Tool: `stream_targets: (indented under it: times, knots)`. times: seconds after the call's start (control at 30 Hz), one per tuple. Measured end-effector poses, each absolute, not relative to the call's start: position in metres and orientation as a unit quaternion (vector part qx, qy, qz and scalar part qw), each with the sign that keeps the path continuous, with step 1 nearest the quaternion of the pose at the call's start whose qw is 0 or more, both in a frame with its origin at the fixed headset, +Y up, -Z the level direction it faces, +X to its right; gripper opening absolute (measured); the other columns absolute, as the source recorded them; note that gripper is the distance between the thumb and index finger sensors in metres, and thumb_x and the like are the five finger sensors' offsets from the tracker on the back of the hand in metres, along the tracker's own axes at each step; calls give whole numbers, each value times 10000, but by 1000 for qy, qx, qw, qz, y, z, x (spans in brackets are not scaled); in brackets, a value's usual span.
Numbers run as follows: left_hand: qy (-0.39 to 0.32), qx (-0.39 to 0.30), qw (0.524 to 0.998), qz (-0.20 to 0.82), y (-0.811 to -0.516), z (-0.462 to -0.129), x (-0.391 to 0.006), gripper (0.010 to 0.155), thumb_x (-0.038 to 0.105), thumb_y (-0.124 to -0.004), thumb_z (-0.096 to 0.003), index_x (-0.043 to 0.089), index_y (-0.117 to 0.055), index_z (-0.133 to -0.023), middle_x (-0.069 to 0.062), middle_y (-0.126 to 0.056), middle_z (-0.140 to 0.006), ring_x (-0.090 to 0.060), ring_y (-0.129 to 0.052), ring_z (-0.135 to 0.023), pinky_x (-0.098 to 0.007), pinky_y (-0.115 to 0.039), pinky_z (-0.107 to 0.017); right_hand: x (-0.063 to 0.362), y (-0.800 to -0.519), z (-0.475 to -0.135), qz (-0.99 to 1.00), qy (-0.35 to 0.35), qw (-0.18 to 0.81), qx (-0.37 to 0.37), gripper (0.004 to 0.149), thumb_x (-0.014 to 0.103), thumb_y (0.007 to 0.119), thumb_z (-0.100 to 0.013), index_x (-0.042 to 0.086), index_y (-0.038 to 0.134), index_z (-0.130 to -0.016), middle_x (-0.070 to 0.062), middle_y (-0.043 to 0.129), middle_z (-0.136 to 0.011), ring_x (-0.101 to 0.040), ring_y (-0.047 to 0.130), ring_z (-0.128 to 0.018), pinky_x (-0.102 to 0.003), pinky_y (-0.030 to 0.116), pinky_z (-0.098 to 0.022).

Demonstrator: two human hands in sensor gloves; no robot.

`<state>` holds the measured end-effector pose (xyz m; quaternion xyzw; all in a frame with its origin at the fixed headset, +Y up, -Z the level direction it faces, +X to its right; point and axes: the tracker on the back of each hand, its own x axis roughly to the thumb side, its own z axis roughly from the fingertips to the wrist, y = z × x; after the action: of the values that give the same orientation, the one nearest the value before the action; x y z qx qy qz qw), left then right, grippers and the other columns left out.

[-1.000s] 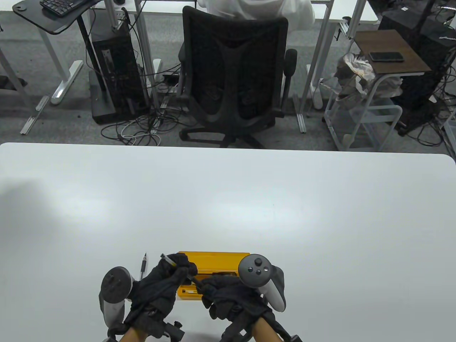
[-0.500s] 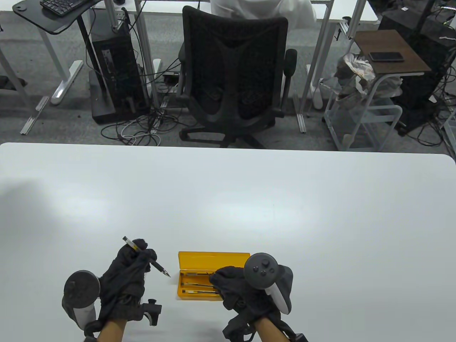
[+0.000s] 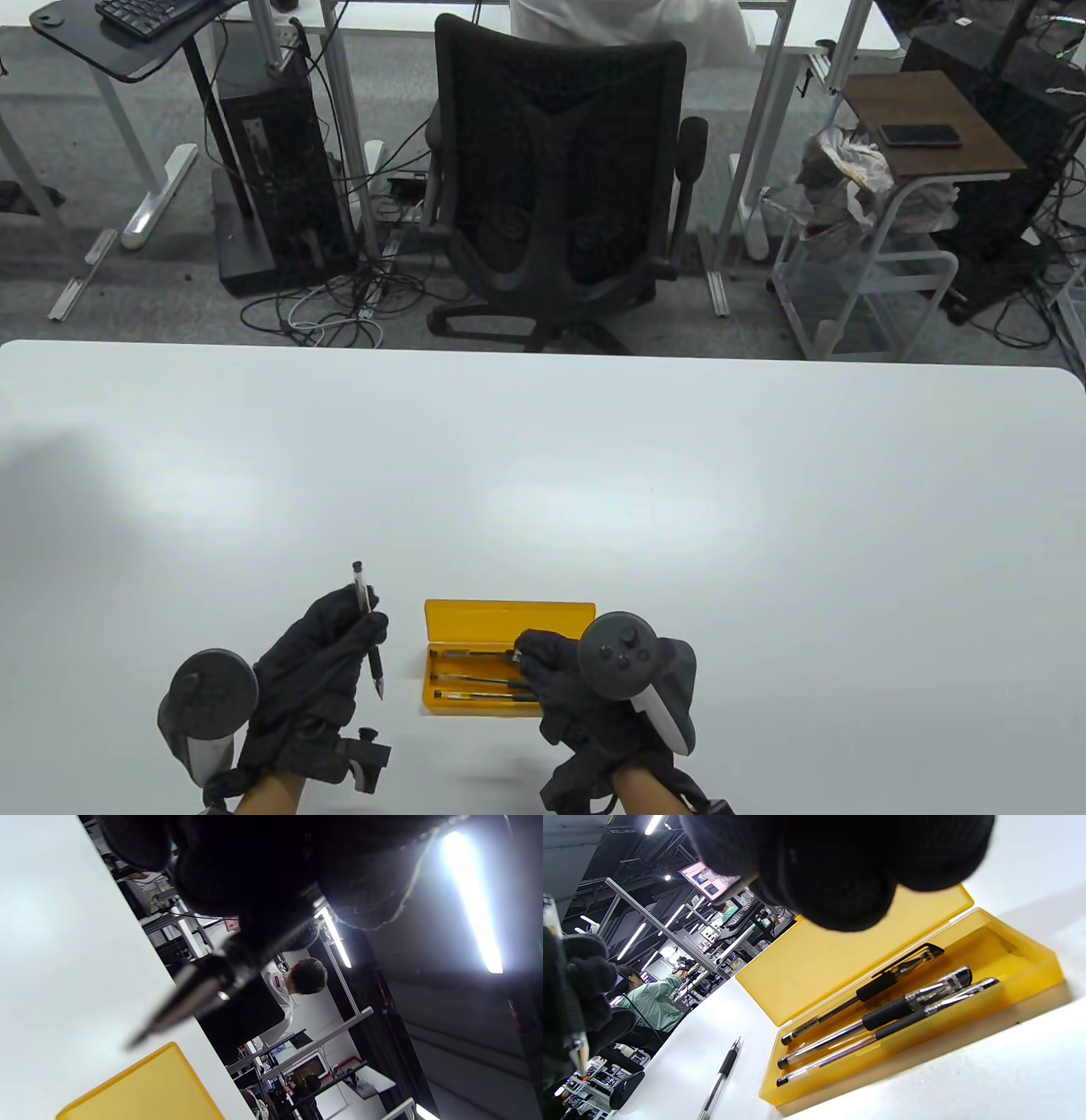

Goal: Cap pen on the opposite end

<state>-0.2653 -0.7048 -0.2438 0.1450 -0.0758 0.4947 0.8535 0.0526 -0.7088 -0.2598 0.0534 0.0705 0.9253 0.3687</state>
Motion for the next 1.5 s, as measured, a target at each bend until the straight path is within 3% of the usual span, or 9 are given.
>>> stream_targets:
  times: [0.17, 0.27, 0.4, 1.0, 1.13, 1.3, 1.5]
  knots:
    - [-177, 161, 927, 288, -690, -240, -241, 501, 321, -810, -530, 91, -768, -973, -142, -959, -773, -322, -875, -653, -686, -495, -708, 55, -708, -260, 923, 61, 377, 56, 472, 315, 802, -412, 155, 872, -851, -97, 971, -639, -182, 1004, -400, -388, 858, -332]
    - [-215, 140, 943, 211, -691, -237, -223, 484, 268, -755, -525, 120, -772, -985, -156, -923, -813, -361, -824, -714, -723, -445, -708, 54, -707, -259, 923, 55, 374, 65, 472, 312, 810, -404, 150, 878, -842, -96, 972, -639, -181, 1005, -402, -388, 860, -333]
    - [-245, 141, 950, 130, -690, -235, -210, 479, 280, -778, -515, 143, -795, -974, -143, -932, -808, -350, -830, -718, -718, -451, -712, 52, -705, -258, 930, 49, 356, 79, 460, 287, 777, -416, 162, 872, -849, -99, 959, -660, -190, 998, -424, -396, 853, -349]
    - [-289, 134, 944, 84, -691, -228, -189, 470, 291, -801, -509, 158, -820, -959, -133, -940, -806, -344, -838, -724, -720, -451, -716, 41, -705, -252, 929, 35, 348, 123, 462, 283, 748, -433, 193, 845, -875, -89, 941, -687, -183, 990, -449, -399, 849, -364]
    - [-301, 130, 941, 80, -692, -226, -185, 470, 287, -805, -507, 152, -824, -957, -138, -942, -802, -348, -839, -720, -720, -452, -714, 36, -708, -253, 923, 73, 350, 139, 464, 290, 748, -442, 185, 836, -885, -91, 939, -691, -192, 989, -454, -406, 844, -366]
    - [-308, 123, 941, 70, -694, -224, -181, 470, 279, -809, -499, 126, -836, -943, -145, -966, -780, -349, -865, -696, -718, -470, -709, 34, -708, -251, 933, 63, 321, 147, 468, 323, 742, -449, 139, 850, -865, -61, 991, -522, -158, 992, -295, -382, 851, -275]
    - [-312, 122, 939, 77, -695, -224, -177, 459, 260, -813, -486, 108, -859, -917, -164, -996, -744, -358, -885, -665, -708, -486, -708, 29, -705, -247, 943, 37, 289, 162, 478, 322, 733, -450, 105, 853, -858, -65, 993, -498, -158, 991, -272, -379, 852, -261]
